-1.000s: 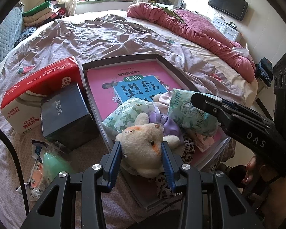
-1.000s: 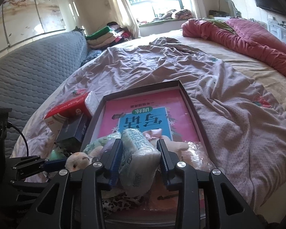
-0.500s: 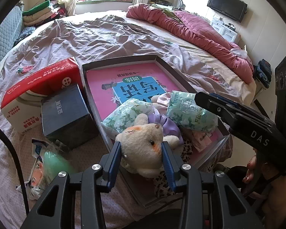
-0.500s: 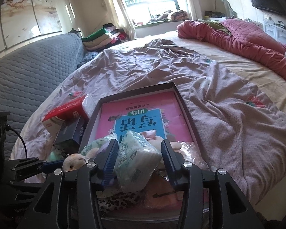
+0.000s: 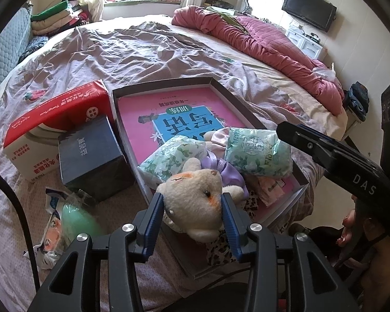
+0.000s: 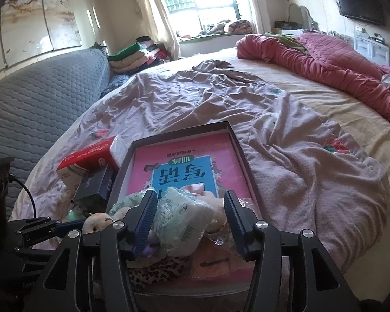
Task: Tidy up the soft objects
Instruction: 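Lower the bunny and wipes pack into the tray and open both tools, then move both open tools back to the pile beside the tissue box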
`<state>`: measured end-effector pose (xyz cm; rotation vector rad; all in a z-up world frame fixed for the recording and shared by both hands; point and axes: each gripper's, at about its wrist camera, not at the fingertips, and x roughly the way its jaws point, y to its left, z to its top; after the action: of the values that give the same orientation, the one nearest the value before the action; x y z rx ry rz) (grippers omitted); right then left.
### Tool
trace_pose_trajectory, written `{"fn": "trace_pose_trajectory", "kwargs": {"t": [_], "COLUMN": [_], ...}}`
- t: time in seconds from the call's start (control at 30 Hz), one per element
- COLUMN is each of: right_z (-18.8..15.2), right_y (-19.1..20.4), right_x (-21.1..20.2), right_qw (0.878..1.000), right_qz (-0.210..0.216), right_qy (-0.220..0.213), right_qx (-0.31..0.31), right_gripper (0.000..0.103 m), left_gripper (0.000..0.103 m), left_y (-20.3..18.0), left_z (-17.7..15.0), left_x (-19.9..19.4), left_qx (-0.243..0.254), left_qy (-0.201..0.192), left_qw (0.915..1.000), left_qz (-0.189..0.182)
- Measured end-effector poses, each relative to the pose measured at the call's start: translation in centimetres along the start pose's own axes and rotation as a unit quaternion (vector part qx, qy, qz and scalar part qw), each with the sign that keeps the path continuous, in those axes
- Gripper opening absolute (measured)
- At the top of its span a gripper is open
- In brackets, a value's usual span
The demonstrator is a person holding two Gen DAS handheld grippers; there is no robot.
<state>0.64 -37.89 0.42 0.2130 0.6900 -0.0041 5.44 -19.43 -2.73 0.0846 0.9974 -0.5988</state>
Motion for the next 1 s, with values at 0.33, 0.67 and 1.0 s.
{"fn": "trace_pose_trajectory", "kwargs": {"t": [0.33,0.67,1.0], "right_z": [0.0,0.1,1.6], "right_y": [1.1,1.3,3.4], "right_x": [-0.3,-0.3,-2.7], "right_qw": [1.000,1.000,0.999], "right_qz": [0.002,-0.004,0.009], "right_qy": [-0.002,0.004,-0.025], "right_qx": [-0.017,-0.021,-0.042], "right_gripper": [0.055,0.056,0.063], "left_gripper": [0.047,0.052,0.066], "left_y": [0.0,0.1,0.9], "left_z": [-0.1,-0.1,0.2], "left_x": [-0.1,-1.0,-5.0], "left_qx": [0.003,0.002,-0.003], "left_qy": [0.001,-0.003,-0.037], "left_qw": [1.0000,1.0000,0.9991], "left_qz": [0.003,0.008,0.020]}}
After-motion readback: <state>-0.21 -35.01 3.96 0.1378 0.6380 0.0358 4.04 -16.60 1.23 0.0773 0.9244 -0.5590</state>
